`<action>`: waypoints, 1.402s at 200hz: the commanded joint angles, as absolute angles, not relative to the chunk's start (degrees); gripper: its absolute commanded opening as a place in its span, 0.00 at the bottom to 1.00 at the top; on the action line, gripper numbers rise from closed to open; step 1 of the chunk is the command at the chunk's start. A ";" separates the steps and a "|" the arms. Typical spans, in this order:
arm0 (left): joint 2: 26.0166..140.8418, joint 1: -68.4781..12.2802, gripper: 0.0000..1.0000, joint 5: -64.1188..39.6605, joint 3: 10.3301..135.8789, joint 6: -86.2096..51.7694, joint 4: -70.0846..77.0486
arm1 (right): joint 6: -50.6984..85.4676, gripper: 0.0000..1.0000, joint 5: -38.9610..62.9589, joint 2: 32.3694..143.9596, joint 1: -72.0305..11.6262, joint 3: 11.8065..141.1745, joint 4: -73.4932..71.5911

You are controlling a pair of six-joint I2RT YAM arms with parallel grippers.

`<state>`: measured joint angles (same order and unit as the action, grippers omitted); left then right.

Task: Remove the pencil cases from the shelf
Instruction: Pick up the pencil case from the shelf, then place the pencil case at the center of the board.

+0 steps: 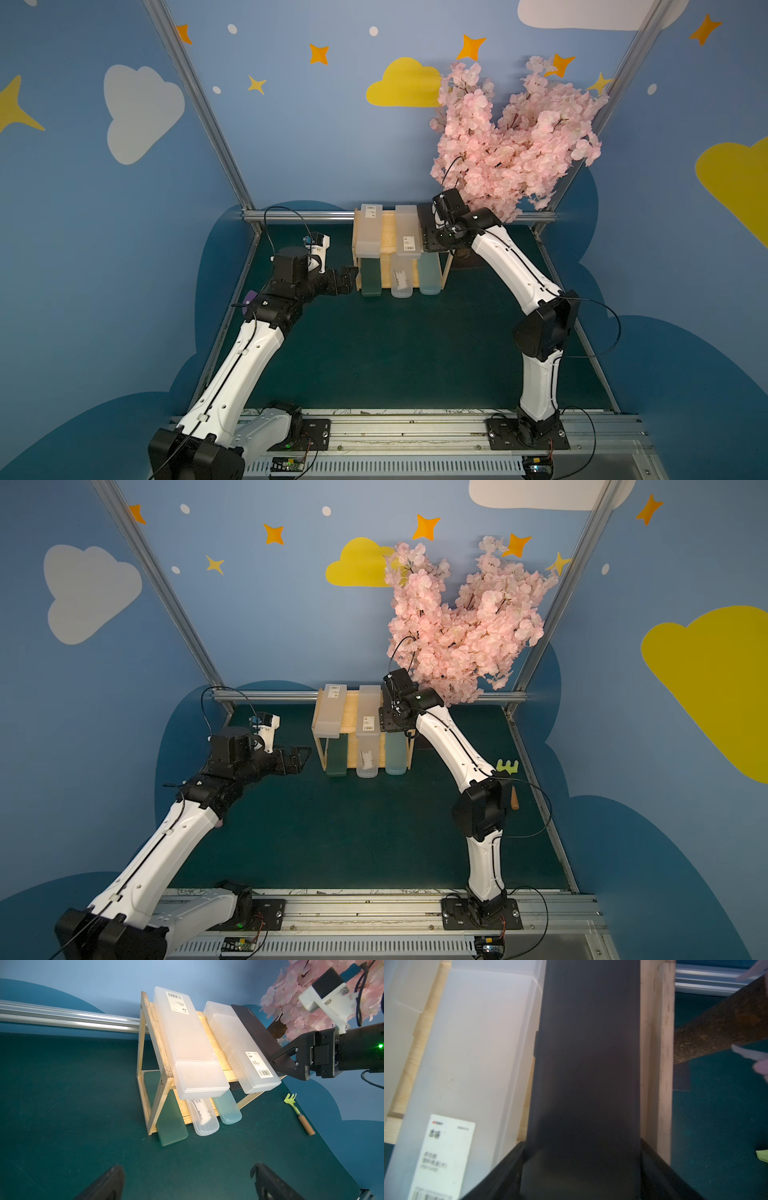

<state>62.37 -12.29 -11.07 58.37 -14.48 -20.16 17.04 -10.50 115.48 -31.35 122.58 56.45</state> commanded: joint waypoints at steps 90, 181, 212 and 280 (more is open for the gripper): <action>58.90 -12.39 1.00 -11.06 58.57 -15.29 -21.53 | 18.33 0.68 -17.39 100.33 -34.83 113.37 59.35; 55.38 -12.40 1.00 -11.51 58.85 -19.90 -22.51 | 26.68 0.67 -26.57 67.81 -43.77 83.22 61.00; 54.51 -12.64 1.00 -11.98 58.02 -22.21 -21.79 | 35.89 0.64 -28.90 58.02 -49.78 71.65 63.19; 53.89 -13.19 1.00 -12.03 57.40 -22.89 -21.31 | 48.42 0.68 -26.94 58.65 -55.28 55.87 61.85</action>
